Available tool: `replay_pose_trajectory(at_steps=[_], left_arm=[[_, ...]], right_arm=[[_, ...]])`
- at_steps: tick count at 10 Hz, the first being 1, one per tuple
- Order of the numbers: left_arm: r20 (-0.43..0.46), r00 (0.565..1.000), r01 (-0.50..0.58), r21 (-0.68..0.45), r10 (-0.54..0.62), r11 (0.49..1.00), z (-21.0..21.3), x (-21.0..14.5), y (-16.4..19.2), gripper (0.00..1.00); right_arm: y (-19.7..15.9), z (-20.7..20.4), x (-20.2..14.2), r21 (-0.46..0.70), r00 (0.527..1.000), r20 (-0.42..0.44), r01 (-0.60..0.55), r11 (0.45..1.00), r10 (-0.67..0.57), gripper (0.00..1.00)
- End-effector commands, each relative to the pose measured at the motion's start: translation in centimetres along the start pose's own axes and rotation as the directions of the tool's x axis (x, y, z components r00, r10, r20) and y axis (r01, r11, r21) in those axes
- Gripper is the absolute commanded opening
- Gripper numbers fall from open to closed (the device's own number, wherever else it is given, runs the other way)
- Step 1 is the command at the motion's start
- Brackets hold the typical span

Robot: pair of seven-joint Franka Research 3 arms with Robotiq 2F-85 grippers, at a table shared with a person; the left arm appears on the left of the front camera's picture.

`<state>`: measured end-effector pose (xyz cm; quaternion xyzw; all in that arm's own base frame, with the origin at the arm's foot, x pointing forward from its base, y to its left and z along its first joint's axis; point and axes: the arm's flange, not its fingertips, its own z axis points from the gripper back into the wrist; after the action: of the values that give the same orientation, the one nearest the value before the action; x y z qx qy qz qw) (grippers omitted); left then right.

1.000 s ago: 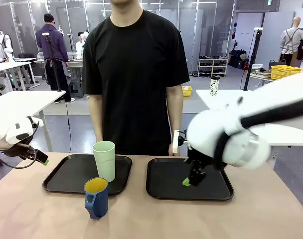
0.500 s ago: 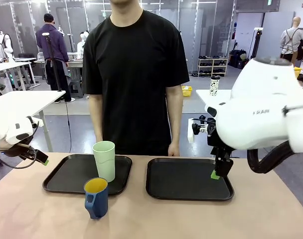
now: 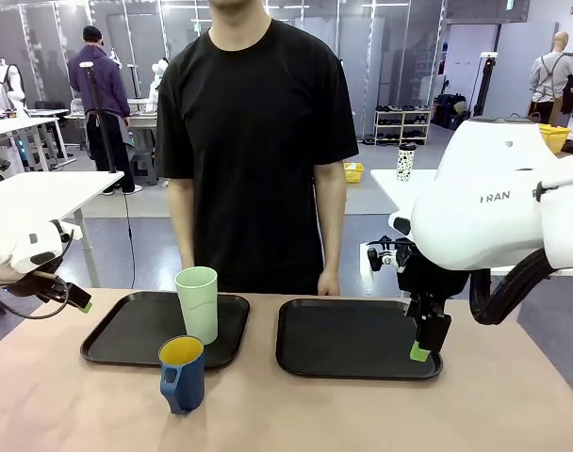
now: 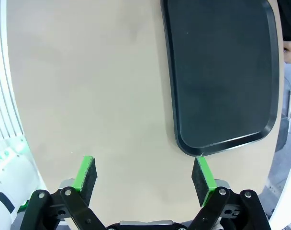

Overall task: Sort and store the cups by type.
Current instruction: Pick up the Handle plastic cup and place it into the empty Flat Tray.

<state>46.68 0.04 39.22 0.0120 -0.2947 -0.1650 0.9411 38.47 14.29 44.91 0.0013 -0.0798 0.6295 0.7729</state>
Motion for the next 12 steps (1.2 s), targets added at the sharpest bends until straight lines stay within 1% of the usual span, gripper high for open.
replay_pose_trajectory(at_steps=[1,12], left_arm=[[0.001,1.0,0.009,0.006,-0.009,1.0,0.1,0.03,0.06,1.0],[0.001,1.0,0.009,0.006,-0.009,1.0,0.1,0.03,0.06,1.0]], right_arm=[[0.25,1.19,0.05,-0.024,1.0,0.013,-0.004,1.0,0.004,1.0],[0.25,1.19,0.05,-0.024,1.0,0.013,-0.004,1.0,0.004,1.0]])
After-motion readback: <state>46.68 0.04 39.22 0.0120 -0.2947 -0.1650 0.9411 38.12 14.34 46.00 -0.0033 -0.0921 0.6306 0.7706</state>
